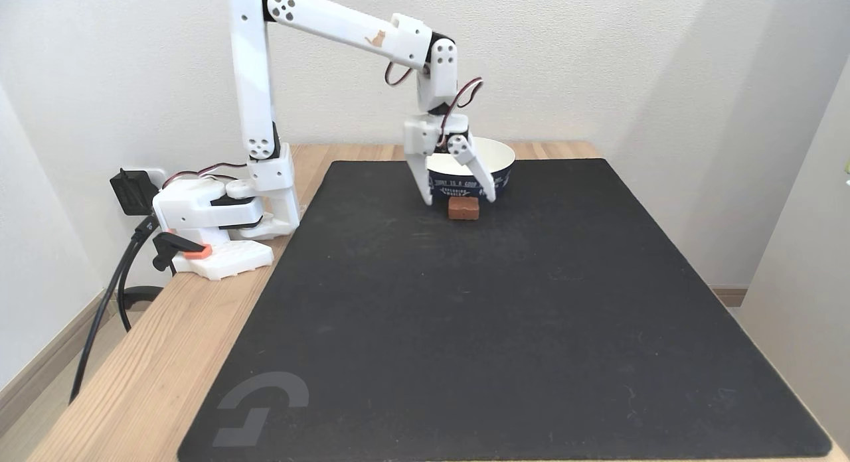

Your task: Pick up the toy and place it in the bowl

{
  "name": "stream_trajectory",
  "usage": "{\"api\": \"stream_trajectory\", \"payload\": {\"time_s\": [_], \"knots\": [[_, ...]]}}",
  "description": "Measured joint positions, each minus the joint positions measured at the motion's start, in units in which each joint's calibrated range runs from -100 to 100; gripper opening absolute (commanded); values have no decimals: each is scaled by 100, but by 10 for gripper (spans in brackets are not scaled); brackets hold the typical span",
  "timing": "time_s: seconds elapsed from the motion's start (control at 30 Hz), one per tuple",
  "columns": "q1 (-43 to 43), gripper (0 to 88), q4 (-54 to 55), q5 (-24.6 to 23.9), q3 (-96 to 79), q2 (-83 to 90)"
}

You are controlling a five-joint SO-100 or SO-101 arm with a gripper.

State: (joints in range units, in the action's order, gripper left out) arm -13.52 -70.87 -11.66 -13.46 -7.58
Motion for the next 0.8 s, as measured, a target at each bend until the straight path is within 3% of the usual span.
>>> {"api": "stream_trajectory", "payload": {"time_s": [0.67, 0.8], "knots": [[8, 381, 236, 82, 435, -791], [8, 258, 236, 82, 444, -816]]}}
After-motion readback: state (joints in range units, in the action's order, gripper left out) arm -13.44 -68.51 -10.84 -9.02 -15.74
